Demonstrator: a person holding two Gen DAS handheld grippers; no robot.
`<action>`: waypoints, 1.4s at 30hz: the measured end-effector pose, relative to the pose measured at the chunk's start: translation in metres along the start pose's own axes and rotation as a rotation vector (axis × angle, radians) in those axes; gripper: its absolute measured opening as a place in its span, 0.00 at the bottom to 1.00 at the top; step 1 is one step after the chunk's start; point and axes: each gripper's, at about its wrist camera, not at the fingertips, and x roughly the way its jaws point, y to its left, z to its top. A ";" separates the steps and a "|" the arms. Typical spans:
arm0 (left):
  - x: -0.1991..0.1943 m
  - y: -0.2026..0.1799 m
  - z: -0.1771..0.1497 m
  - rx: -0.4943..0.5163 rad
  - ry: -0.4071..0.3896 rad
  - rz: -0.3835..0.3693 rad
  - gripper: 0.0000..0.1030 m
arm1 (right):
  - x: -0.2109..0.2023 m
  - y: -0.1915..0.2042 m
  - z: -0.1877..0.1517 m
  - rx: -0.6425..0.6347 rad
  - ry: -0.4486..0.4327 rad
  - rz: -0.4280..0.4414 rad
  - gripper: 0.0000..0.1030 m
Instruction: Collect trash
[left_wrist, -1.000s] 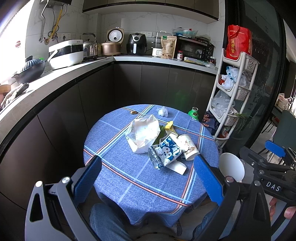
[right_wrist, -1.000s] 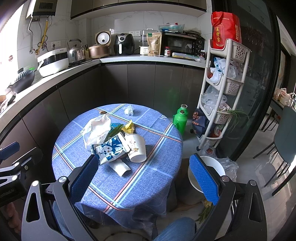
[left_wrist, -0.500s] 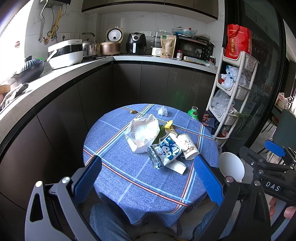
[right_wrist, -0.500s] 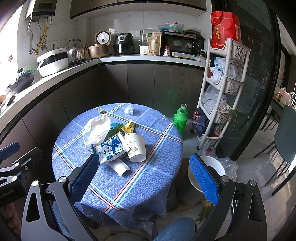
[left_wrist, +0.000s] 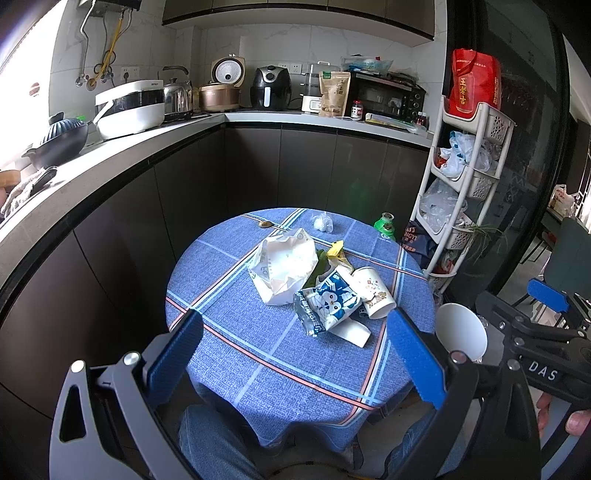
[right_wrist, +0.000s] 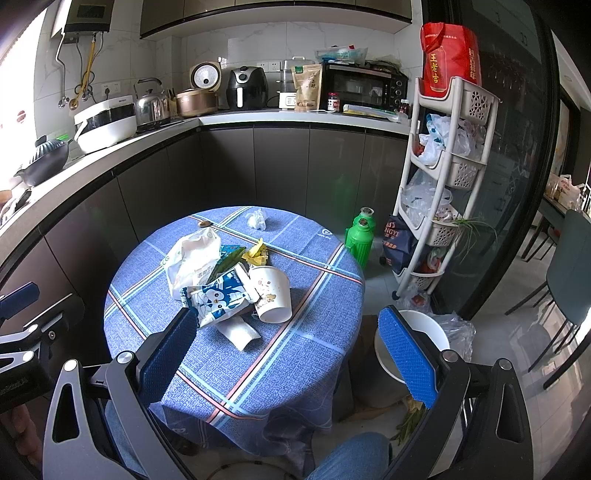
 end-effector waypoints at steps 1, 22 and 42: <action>0.000 -0.001 0.000 0.000 0.000 0.000 0.96 | 0.000 -0.001 0.000 0.000 0.000 0.000 0.92; 0.006 -0.015 0.001 -0.003 0.014 -0.004 0.96 | 0.010 0.002 0.003 0.000 0.014 0.007 0.92; 0.158 0.027 -0.018 -0.068 0.266 -0.219 0.89 | 0.193 0.000 -0.029 -0.027 0.230 0.197 0.90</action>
